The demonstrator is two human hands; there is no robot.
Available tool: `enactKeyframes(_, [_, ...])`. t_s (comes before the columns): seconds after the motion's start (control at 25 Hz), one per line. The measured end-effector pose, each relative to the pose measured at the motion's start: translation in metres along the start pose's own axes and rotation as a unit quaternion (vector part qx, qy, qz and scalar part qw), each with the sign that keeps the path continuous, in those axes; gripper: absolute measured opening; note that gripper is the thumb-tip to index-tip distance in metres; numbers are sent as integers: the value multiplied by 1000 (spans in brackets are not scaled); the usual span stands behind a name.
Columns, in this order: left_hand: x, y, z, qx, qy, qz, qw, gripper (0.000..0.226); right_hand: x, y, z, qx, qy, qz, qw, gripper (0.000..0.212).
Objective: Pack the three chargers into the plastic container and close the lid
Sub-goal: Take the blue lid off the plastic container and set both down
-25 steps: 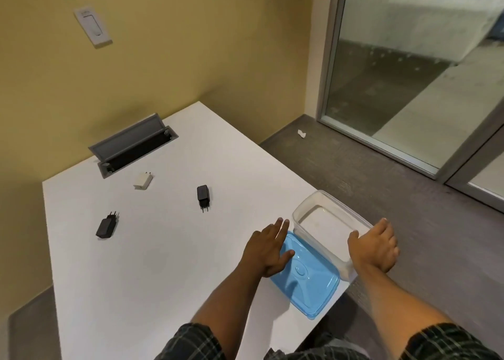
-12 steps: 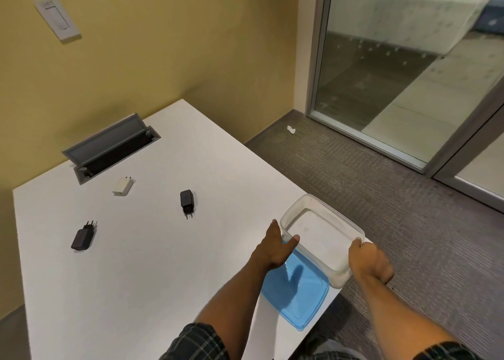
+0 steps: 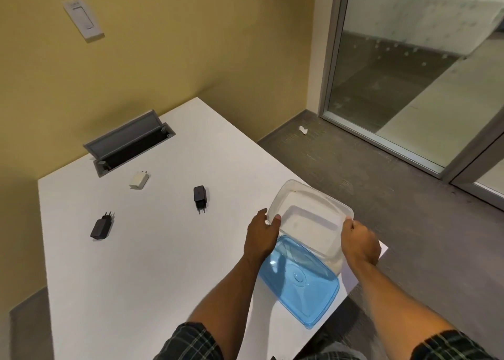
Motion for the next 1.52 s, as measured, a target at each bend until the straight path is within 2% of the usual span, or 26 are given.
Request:
enactKeyframes(0.08, [-11, -31, -10, 66, -1, 28, 997, 49, -25, 8, -11, -22, -53, 29, 998, 54])
enactKeyframes(0.24, [-40, -78, -35, 134, 30, 129, 982, 32, -61, 28, -30, -90, -110, 40, 989, 55])
enactKeyframes(0.4, [-90, -126, -78, 165, -21, 242, 956, 30, -99, 54, -70, -199, -199, -13, 959, 57])
enactKeyframes(0.56, [-138, -147, -126, 185, -89, 253, 945, 32, -120, 83, -115, -287, -277, -78, 914, 59])
enactKeyframes(0.76, [-185, -154, -176, 162, -170, 230, 944, 46, -130, 112, -158, -366, -344, -113, 857, 50])
enactKeyframes(1.0, [-211, -162, -211, 135, -220, 185, 948, 54, -132, 135, -190, -398, -394, -160, 813, 52])
enactKeyframes(1.24, [-216, -165, -212, 133, -237, 203, 941, 58, -139, 142, -197, -389, -410, -194, 802, 53])
enactKeyframes(1.4, [-219, -168, -206, 134, -243, 207, 938, 46, -142, 139, -196, -364, -434, -239, 789, 56])
enactKeyframes(1.52, [-224, -171, -200, 165, -237, 230, 929, 37, -143, 135, -192, -322, -477, -269, 772, 63])
Point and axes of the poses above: each hand's wrist, its own z-axis towards the middle knuckle, its own y-axis out of the palm, x = y × z, the point moved 2 cm from there along z, towards the middle knuckle, and after that the axes turned 1 degree about x, right-handed, at the moved point
